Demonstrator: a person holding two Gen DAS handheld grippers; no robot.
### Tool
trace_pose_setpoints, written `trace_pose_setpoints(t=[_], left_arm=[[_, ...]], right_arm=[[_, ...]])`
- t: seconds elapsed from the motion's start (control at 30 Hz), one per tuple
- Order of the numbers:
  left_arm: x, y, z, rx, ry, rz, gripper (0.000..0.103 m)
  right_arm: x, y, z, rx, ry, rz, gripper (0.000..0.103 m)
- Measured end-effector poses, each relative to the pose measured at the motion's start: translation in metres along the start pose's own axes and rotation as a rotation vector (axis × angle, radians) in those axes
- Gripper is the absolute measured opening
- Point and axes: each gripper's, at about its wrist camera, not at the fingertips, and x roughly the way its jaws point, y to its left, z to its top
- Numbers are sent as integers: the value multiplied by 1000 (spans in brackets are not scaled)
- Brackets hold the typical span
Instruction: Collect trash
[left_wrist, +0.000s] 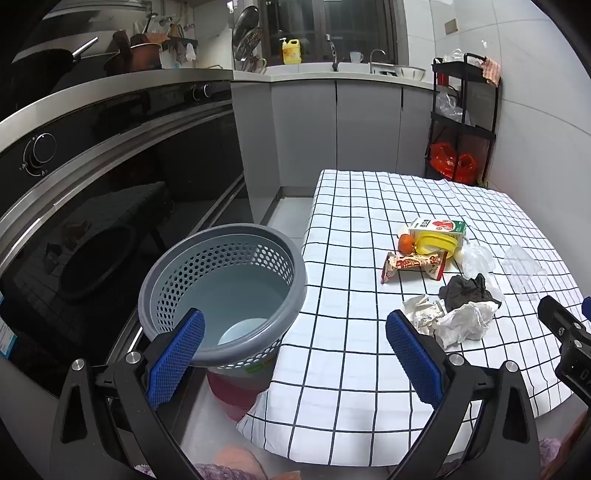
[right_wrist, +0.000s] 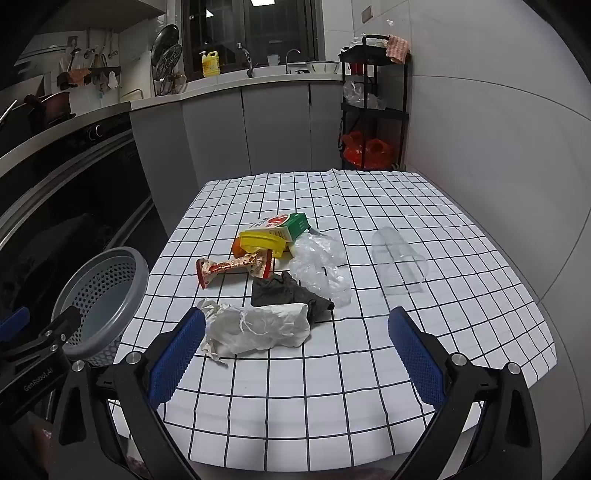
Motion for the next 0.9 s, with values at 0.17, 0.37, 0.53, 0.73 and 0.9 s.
trace_pose_setpoints(t=[0.17, 0.37, 0.53, 0.73, 0.9], left_arm=[[0, 0, 0, -1, 3, -2, 97], [-1, -4, -4, -3, -11, 4, 97], [3, -7, -4, -4, -11, 3, 97], [2, -6, -4, -4, -12, 3, 97], [3, -6, -4, -3, -12, 2, 97]], right_arm=[[0, -1, 1, 0, 1, -1, 95], [-1, -1, 1, -2, -3, 0, 95], [-2, -1, 2, -1, -4, 0, 95], [-2, -1, 1, 1, -5, 1, 95], [-2, -2, 1, 0, -6, 0, 95]])
